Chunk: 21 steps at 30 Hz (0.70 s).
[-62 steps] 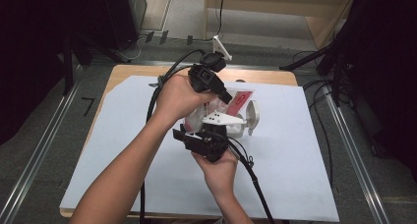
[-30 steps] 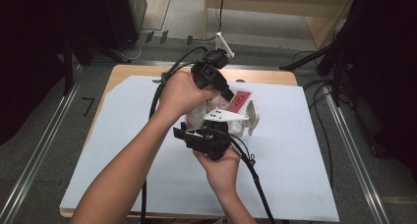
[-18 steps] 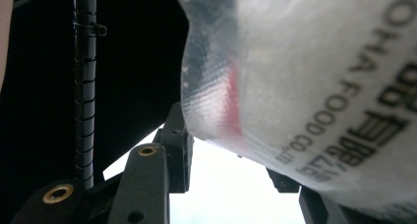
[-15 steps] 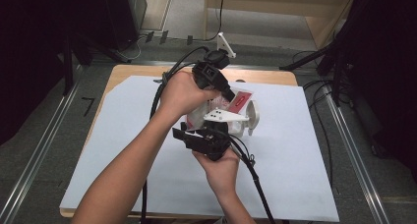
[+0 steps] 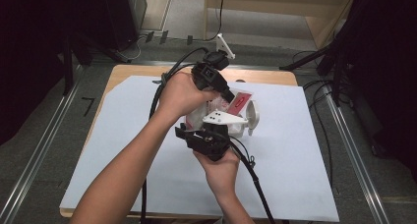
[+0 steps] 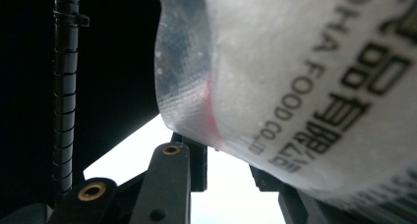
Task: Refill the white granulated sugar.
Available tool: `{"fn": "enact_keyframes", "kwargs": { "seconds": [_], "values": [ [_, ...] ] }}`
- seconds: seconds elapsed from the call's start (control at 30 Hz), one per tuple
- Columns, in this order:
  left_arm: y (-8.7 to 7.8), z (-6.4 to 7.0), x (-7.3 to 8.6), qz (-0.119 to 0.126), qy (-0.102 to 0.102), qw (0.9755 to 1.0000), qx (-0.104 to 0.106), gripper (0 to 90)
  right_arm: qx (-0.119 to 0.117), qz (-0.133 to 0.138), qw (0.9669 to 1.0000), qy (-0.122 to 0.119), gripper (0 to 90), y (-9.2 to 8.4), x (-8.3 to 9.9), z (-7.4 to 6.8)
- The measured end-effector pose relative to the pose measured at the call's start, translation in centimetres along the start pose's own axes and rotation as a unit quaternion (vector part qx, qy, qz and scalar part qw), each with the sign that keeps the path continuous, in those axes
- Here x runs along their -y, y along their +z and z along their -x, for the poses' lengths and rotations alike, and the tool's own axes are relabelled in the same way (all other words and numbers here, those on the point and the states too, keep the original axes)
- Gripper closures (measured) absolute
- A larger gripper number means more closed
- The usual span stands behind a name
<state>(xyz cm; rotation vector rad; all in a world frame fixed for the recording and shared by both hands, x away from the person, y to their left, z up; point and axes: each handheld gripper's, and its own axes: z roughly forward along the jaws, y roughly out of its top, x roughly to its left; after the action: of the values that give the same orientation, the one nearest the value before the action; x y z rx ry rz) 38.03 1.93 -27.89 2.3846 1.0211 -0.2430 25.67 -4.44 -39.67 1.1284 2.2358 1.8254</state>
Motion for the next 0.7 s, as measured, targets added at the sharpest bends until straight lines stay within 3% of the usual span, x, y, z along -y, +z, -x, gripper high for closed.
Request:
{"fn": "enact_keyframes", "kwargs": {
  "seconds": [0.7],
  "values": [
    [0.11,0.19,-0.09,0.003,-0.001,1.0000,-0.005,85.3,-0.005,-0.002,0.9999,0.009,71.8,-0.12,-0.19,0.08]
  ]
}}
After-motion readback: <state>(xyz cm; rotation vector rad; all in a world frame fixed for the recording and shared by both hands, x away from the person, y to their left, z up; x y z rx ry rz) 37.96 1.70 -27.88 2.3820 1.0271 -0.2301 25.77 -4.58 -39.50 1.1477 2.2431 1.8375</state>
